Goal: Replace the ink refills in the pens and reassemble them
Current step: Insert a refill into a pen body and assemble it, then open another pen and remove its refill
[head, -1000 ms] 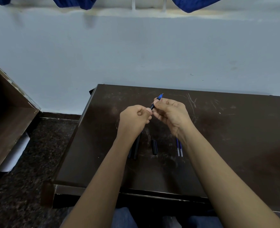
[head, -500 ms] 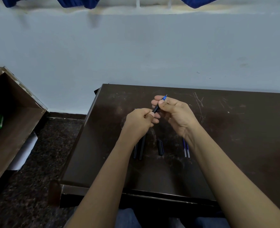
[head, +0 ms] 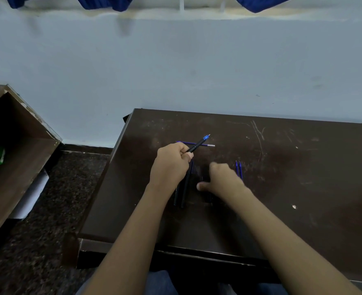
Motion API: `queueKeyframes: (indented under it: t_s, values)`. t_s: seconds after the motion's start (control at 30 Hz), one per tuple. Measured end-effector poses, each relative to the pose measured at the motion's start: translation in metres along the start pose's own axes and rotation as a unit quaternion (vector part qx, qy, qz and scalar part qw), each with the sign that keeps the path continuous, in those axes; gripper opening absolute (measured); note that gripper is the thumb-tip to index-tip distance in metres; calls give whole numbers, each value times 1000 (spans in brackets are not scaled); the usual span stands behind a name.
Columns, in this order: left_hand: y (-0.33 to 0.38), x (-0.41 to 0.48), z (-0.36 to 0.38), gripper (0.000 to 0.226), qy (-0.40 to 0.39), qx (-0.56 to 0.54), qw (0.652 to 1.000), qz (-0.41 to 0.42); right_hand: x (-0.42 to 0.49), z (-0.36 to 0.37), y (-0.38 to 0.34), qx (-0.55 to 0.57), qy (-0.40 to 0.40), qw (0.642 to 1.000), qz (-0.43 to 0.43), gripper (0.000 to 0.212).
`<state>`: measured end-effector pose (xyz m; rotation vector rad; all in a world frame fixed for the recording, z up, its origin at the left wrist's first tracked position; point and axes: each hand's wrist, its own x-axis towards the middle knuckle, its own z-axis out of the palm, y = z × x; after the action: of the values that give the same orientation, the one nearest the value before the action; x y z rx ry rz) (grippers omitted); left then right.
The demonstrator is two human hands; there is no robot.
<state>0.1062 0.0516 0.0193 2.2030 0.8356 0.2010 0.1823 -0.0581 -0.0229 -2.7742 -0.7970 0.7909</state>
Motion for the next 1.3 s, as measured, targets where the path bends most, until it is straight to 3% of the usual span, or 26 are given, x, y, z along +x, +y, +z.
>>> queueKeyframes:
  t_s: [0.07, 0.17, 0.23, 0.27, 0.3, 0.37, 0.43, 0.47, 0.53, 0.67, 0.9, 1.07, 1.13, 1.23, 1.3]
  values:
    - [2, -1, 0, 8, -3, 16, 1000, 6, -1, 11, -3, -20, -48, 999, -11, 48]
    - [4, -2, -1, 15, -5, 12, 1000, 3, 5, 15, 0, -10, -33, 999, -23, 33]
    - [4, -2, -2, 17, -5, 7, 1000, 1, 12, 11, 6, 121, 14, 993, 1, 26]
    - [4, -3, -2, 18, -2, 4, 1000, 1, 15, 5, 7, 235, 51, 970, 18, 20]
    - [4, -3, -2, 19, 0, 1, 1000, 0, 16, -4, 9, 358, 94, 928, 32, 15]
    - [4, -2, -3, 21, -1, -10, 1000, -5, 16, -23, 12, 566, 156, 808, 38, 16]
    - [5, -2, -2, 21, -8, -18, 1000, -9, 15, -39, 16, 685, 175, 707, 22, 17]
    - [6, -2, -2, 21, -11, -20, 1000, -9, 14, -45, 19, 716, 178, 675, 12, 19]
    - [6, -2, -2, 20, -14, -20, 1000, -5, 13, -49, 23, 744, 181, 643, -8, 21]
    - [6, -3, -2, 19, -15, -16, 1000, 1, 10, -51, 20, 744, 190, 640, -30, 21]
    - [7, -3, 0, 21, -16, -21, 1000, 8, 6, -44, 9, 662, 198, 720, -68, 19]
    - [8, -3, 1, 21, -12, -55, 998, 17, 9, -53, 18, 740, 229, 630, -54, 20]
    - [7, -3, 1, 21, -8, -51, 998, 23, 10, -56, 24, 745, 236, 622, -49, 23]
    - [8, -3, 1, 21, -10, -55, 998, 23, 10, -55, 25, 722, 227, 651, -56, 23]
    - [9, -3, 2, 21, -17, -55, 998, 24, 8, -51, 18, 682, 206, 698, -76, 22]
